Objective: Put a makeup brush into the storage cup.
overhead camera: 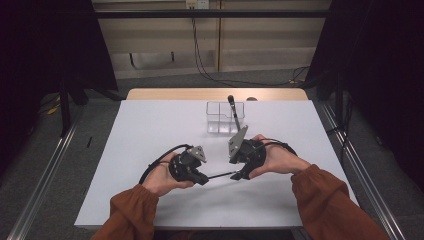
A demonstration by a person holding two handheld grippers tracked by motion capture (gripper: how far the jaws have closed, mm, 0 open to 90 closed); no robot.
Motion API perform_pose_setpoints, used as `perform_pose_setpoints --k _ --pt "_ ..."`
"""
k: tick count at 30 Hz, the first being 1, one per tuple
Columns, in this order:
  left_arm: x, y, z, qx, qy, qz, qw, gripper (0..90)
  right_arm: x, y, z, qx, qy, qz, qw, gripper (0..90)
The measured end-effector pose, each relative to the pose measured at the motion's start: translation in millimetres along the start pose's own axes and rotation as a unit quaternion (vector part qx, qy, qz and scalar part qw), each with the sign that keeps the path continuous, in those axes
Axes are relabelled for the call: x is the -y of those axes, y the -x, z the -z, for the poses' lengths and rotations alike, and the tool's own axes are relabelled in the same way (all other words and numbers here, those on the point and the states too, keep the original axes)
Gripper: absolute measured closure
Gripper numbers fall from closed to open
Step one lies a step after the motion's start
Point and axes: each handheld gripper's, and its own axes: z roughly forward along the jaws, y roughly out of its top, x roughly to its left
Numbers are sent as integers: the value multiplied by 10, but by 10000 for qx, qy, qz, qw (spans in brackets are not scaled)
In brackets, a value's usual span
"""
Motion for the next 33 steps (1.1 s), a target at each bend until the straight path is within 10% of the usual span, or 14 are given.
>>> perform_pose_setpoints --k 20,33 --pt "240 -35 139 -132 372 303 9988 854 397 -8 48 433 581 -870 9936 72" --pt "377 -36 260 -281 650 471 9964 854 588 -51 82 632 808 -1264 9867 68"
